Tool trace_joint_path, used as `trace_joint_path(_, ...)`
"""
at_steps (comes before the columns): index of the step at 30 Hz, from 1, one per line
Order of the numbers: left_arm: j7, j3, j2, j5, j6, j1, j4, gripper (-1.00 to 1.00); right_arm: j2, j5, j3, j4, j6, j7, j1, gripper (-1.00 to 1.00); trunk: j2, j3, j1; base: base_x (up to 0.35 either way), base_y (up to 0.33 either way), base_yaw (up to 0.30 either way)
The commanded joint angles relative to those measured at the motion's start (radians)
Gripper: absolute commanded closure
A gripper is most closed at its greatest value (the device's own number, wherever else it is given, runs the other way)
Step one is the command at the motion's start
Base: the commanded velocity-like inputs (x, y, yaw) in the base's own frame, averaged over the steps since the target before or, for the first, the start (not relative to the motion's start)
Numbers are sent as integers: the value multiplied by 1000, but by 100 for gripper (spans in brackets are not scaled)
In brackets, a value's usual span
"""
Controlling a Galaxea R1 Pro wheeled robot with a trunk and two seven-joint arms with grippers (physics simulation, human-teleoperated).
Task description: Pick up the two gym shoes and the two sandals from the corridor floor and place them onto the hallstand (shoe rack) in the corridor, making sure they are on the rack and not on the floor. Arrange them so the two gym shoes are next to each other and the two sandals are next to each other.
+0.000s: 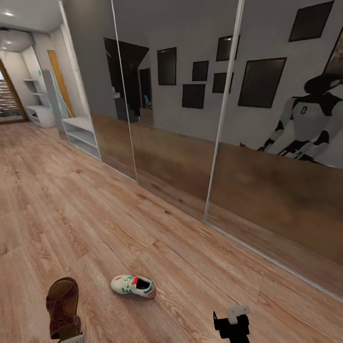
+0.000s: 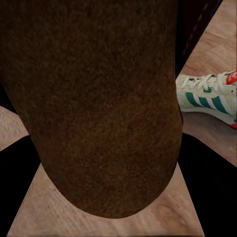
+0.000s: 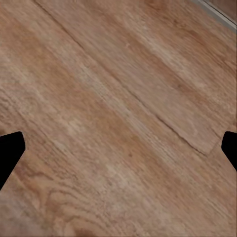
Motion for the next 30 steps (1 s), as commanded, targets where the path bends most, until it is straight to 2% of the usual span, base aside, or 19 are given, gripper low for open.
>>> trace_joint_path(1,-5,9,0,-9,-3,-1,1,100,0,-10,9,1,-4,-4,0,-100,0,-1,0,0,0,281)
trace_joint_path(30,-5,8,0,-9,-3,-1,1,100,0,-10,8,1,-4,-4,-1,-100,0,-1,0,0,0,281)
